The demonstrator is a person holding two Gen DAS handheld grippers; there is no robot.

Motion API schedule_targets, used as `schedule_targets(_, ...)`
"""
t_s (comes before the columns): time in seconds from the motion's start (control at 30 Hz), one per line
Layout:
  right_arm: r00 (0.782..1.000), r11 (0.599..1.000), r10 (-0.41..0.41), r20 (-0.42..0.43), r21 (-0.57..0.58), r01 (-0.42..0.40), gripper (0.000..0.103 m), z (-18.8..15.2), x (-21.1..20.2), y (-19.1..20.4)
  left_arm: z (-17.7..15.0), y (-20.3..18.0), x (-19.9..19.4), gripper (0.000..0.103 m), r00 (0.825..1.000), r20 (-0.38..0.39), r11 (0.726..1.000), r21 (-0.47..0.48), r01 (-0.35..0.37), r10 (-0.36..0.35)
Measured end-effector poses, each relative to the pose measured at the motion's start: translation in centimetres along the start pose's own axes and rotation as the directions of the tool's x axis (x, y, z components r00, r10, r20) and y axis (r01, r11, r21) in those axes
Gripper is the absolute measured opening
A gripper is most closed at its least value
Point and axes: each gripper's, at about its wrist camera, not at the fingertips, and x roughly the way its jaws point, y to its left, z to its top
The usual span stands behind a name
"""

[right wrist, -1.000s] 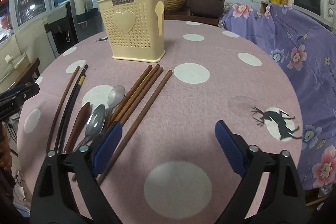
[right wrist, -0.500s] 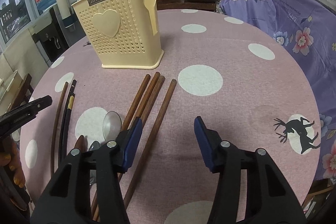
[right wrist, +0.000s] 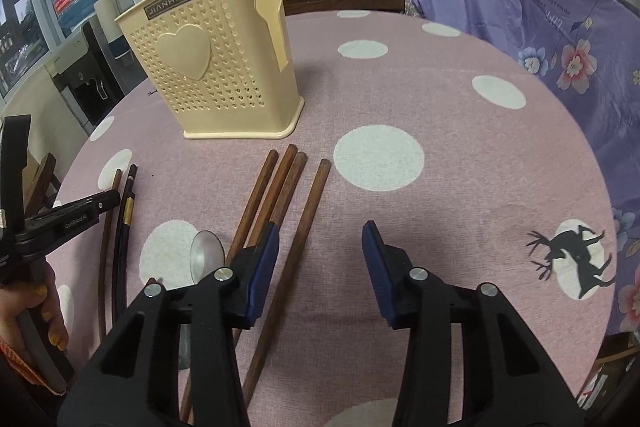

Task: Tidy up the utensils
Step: 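Grasp a brown wooden chopstick with the left tool while the right tool grasps another brown chopstick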

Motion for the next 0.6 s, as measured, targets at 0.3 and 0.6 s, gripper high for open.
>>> schedule_targets(0.3, 0.997, 0.998, -0.055, -0.051, -0.009, 0.054, 0.025, 1.1, 2.8, 1.2, 0.1, -0.8, 0.2, 0.018, 1.0, -0.003, 0.999, 0.034, -0.014, 0.014)
schedule_targets(0.6, 0.993, 0.994, -0.109, -0.037, -0.027, 0.108, 0.011, 2.1, 4.0, 2.3, 0.4, -1.5, 0.5, 0.014, 1.0, 0.0, 0.997, 0.068, -0.019, 0.02)
